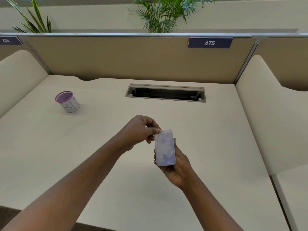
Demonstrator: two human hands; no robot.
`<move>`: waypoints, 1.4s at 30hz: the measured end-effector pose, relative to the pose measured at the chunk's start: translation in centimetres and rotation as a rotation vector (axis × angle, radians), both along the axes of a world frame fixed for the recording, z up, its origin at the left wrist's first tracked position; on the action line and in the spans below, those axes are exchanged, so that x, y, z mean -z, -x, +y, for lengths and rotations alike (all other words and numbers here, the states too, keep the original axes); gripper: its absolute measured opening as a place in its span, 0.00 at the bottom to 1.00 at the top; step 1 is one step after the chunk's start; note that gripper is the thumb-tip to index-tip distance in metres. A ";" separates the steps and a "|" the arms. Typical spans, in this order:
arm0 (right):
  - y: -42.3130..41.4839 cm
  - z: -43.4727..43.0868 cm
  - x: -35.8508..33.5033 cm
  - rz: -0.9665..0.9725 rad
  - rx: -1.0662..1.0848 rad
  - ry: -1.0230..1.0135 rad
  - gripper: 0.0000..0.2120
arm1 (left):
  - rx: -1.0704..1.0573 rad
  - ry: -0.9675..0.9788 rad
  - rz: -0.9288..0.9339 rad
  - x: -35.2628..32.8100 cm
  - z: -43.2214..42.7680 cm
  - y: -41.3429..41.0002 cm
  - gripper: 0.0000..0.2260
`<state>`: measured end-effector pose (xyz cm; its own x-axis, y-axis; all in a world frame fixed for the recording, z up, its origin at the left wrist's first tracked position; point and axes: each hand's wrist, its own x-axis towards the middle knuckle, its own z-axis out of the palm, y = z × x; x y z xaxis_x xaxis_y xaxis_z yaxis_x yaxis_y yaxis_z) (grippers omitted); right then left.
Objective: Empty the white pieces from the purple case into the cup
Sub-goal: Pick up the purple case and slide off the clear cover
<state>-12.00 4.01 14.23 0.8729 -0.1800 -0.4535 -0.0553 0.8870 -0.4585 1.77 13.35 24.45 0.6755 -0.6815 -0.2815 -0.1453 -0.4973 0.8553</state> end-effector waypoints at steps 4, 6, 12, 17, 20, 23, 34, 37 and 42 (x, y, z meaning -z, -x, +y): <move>0.0 -0.2 -0.2 -0.007 -0.003 0.002 0.27 | 0.011 0.003 0.052 -0.2 -0.1 -0.1 0.05; -0.1 -0.2 -0.3 -0.011 0.000 -0.008 0.28 | 0.013 -0.002 0.059 -0.4 -0.1 -0.1 0.05; -0.2 -0.3 -0.5 -0.004 0.005 -0.022 0.31 | 0.038 -0.063 -0.004 -0.9 -0.5 -0.2 0.06; -0.2 -0.3 -0.9 -0.020 -0.016 -0.047 0.33 | 0.064 -0.080 -0.015 -1.2 -0.8 -0.3 0.06; -0.3 -0.4 -1.0 -0.028 -0.008 -0.065 0.31 | 0.070 -0.082 -0.006 -1.3 -1.0 -0.4 0.06; -0.5 -0.5 -0.9 -0.036 0.020 -0.097 0.28 | 0.077 -0.078 0.002 -1.4 -1.1 -0.5 0.06; -1.0 -0.8 -0.8 0.016 0.099 -0.141 0.20 | 0.030 -0.012 0.037 -1.6 -1.1 -1.1 0.07; -0.9 -0.7 -0.9 0.023 0.065 -0.121 0.26 | 0.016 0.013 0.086 -1.7 -1.3 -1.6 0.08; -0.8 -0.5 -1.1 -0.024 -0.009 -0.144 0.28 | -0.018 -0.046 0.117 -0.9 -1.4 -2.0 0.08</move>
<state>-11.18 3.51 15.35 0.8852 -0.1063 -0.4529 -0.0544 0.9432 -0.3277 3.81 11.95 25.35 0.6482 -0.6542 -0.3898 -0.0366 -0.5380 0.8421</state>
